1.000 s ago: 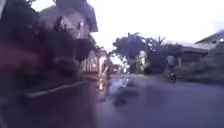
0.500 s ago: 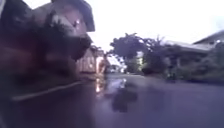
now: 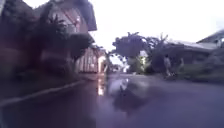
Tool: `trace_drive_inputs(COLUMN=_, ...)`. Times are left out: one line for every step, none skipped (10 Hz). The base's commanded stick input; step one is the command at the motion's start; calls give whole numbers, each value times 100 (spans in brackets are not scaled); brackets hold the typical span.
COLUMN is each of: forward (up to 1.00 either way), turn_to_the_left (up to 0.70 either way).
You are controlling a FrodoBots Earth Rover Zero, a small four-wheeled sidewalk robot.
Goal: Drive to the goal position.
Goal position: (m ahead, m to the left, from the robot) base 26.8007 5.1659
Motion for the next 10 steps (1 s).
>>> trace_drive_inputs(forward=70, turn_to_the_left=0)
trace_drive_inputs(forward=70, turn_to_the_left=0)
trace_drive_inputs(forward=70, turn_to_the_left=-2)
trace_drive_inputs(forward=70, turn_to_the_left=-13)
trace_drive_inputs(forward=70, turn_to_the_left=-35)
trace_drive_inputs(forward=70, turn_to_the_left=-35)
trace_drive_inputs(forward=70, turn_to_the_left=-35)
trace_drive_inputs(forward=70, turn_to_the_left=-35)
trace_drive_inputs(forward=70, turn_to_the_left=-35)
trace_drive_inputs(forward=70, turn_to_the_left=-35)
